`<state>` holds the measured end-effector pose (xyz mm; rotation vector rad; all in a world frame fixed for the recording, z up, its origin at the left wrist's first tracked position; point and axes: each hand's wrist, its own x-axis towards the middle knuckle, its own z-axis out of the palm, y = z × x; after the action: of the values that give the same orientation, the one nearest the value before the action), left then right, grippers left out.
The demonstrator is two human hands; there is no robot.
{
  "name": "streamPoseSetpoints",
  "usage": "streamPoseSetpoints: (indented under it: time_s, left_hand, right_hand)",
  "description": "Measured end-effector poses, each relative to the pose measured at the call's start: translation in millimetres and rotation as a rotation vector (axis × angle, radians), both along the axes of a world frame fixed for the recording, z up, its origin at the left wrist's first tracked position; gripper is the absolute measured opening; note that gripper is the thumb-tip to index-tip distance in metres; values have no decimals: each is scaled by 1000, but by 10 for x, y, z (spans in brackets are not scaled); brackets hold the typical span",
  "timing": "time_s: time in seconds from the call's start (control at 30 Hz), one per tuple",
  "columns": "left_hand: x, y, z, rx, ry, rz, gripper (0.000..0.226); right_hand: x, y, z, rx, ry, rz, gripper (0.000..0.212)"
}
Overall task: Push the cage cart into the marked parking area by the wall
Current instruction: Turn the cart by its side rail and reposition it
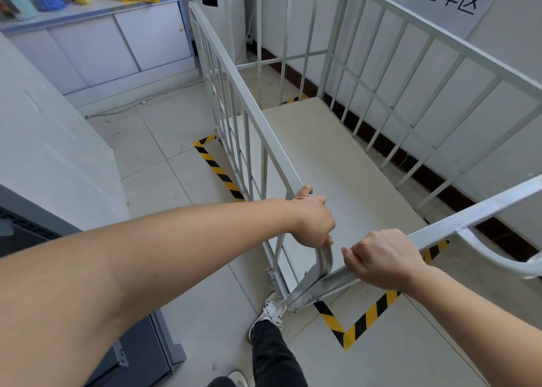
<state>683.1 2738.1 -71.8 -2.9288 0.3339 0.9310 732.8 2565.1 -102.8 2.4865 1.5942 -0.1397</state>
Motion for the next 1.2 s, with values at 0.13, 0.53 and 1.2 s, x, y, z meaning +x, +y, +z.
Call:
streamPoseSetpoints:
  time_s: [0.13,0.53,1.2]
  left_hand:
    - [-2,-1,9,-2,-4,-12,41]
    - [20,37,0,-4,6,-7,40]
    - [133,113,13,21,-13,7,41]
  right_hand:
    - [-8,-5,16,-9,3,-1,61]
    - [-30,31,17,-23,12,-22,63]
    - [73,153,77,-53,4,-52,59]
